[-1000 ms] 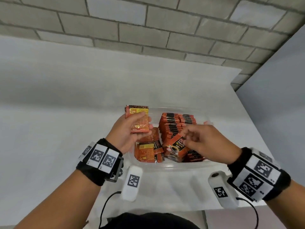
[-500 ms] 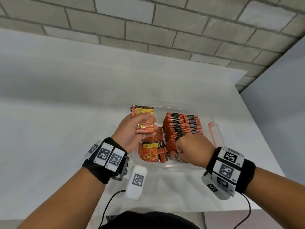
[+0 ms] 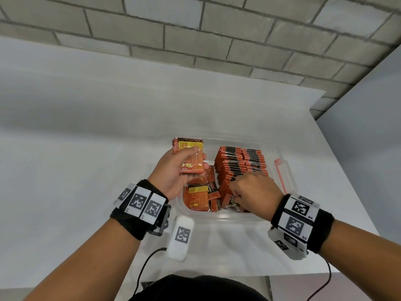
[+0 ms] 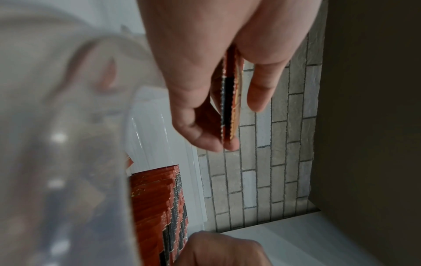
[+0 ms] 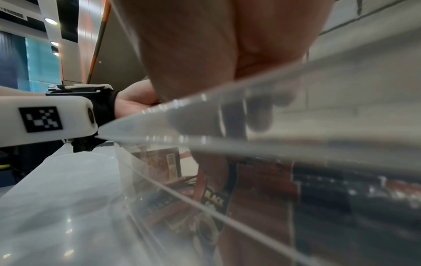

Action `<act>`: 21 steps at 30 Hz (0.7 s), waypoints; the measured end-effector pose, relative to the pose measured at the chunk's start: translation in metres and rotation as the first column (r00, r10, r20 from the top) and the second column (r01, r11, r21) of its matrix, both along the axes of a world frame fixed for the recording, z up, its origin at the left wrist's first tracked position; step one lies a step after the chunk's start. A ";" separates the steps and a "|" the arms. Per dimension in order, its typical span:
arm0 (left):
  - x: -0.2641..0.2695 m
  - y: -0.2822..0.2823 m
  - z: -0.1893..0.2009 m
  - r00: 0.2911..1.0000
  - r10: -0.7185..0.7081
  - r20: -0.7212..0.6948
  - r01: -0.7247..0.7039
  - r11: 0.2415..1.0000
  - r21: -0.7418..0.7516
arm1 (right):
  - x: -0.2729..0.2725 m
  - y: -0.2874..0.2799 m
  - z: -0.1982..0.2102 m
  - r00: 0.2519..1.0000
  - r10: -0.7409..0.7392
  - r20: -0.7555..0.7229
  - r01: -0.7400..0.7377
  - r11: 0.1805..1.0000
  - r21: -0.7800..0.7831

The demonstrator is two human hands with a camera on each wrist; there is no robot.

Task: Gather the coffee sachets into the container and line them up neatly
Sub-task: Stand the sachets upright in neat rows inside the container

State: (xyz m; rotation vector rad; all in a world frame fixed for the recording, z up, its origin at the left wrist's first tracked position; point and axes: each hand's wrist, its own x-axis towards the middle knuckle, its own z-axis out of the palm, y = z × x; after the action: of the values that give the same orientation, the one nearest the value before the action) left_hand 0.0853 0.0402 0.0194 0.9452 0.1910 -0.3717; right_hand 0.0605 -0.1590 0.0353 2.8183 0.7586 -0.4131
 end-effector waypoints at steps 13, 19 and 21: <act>-0.002 0.000 0.002 1.000 0.001 -0.002 0.000 0.999 0.035 | 0.001 -0.009 0.002 0.997 -0.061 -0.054 0.063 0.998 0.029; -0.006 -0.003 0.008 0.998 -0.055 -0.042 0.055 0.998 0.007 | 0.001 -0.019 0.013 0.981 -0.176 -0.076 0.187 0.967 0.173; -0.007 -0.008 0.012 0.995 -0.088 -0.036 0.089 0.995 0.039 | 0.002 -0.022 0.021 0.971 -0.226 -0.080 0.240 0.905 0.352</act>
State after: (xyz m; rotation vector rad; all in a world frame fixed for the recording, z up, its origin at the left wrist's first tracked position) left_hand 0.0781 0.0321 0.0311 0.9896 0.1894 -0.4673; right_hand 0.0622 -0.1815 0.0560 3.2735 0.5497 -0.3991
